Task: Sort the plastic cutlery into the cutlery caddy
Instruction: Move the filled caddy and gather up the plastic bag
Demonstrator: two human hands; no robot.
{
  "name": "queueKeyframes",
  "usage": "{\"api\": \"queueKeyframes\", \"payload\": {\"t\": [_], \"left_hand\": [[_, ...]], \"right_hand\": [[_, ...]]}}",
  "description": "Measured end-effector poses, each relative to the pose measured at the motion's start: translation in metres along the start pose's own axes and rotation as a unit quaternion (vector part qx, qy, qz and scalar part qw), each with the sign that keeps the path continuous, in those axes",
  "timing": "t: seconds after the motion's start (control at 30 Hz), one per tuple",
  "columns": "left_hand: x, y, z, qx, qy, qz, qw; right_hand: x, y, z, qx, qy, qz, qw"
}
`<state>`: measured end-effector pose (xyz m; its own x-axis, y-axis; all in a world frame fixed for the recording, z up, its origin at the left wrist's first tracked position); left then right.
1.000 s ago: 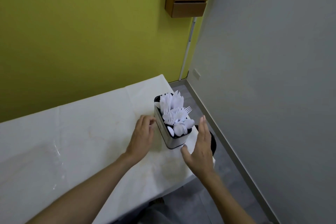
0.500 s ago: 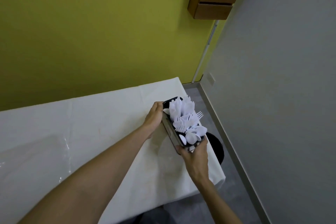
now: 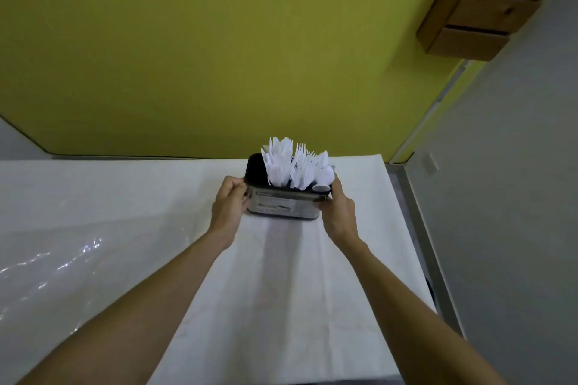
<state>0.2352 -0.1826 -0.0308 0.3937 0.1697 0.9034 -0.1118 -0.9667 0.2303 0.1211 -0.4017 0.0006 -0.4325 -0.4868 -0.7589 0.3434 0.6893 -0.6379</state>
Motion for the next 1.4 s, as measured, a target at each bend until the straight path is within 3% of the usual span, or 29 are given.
{"api": "queueKeyframes", "payload": {"t": [0.17,0.4,0.53,0.6,0.67,0.77,0.83,0.93,1.13,1.23,1.33,1.4], "left_hand": [[0.005,-0.032,0.011,0.034,-0.007,-0.018,0.999],[0.004,-0.033,0.017,0.008,-0.015,-0.01,1.0],[0.014,-0.031,0.007,-0.018,0.021,0.118,0.993],[0.015,-0.048,0.0,0.016,0.08,0.253,0.964],[0.008,-0.086,-0.016,0.118,0.108,0.382,0.91],[-0.041,-0.155,-0.05,0.212,-0.04,0.477,0.852],[-0.069,-0.173,-0.07,0.178,-0.093,0.508,0.838],[-0.08,-0.151,-0.085,0.093,-0.052,0.571,0.814],[-0.117,-0.029,-0.118,-0.148,0.045,0.59,0.793],[-0.132,0.03,-0.144,-0.249,0.071,0.529,0.808],[-0.12,0.031,-0.145,-0.185,0.166,0.552,0.796],[-0.111,0.007,-0.126,-0.119,0.179,0.638,0.74]], "right_hand": [[-0.023,0.032,0.017,-0.008,-0.013,0.031,0.999],[-0.019,0.039,0.017,0.013,0.013,0.038,0.999],[-0.017,0.046,0.013,0.003,0.034,0.002,0.999],[0.0,0.052,0.003,0.019,0.087,0.005,0.996],[0.021,0.056,-0.02,0.042,0.144,0.026,0.988],[0.041,0.06,-0.058,0.031,0.133,0.019,0.99],[0.051,0.06,-0.077,0.022,0.123,0.005,0.992],[0.063,0.051,-0.091,0.023,0.116,-0.015,0.993],[0.084,0.018,-0.107,0.05,0.096,-0.087,0.99],[0.094,0.006,-0.116,0.076,0.083,-0.162,0.98],[0.081,0.016,-0.125,0.091,-0.02,-0.244,0.965],[0.075,0.045,-0.13,0.011,-0.081,-0.319,0.944]]}}
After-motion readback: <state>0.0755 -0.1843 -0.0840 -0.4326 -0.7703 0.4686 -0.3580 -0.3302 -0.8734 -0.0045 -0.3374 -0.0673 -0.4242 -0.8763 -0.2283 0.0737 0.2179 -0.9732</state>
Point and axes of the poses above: each hand's wrist, its own z-axis towards the middle knuckle, its own y-axis out of the palm, x = y × z, the point moved 9 cm from there along z, towards the middle knuckle, and after that the axes turned 12 degrees about -z, right-handed, at the moved point
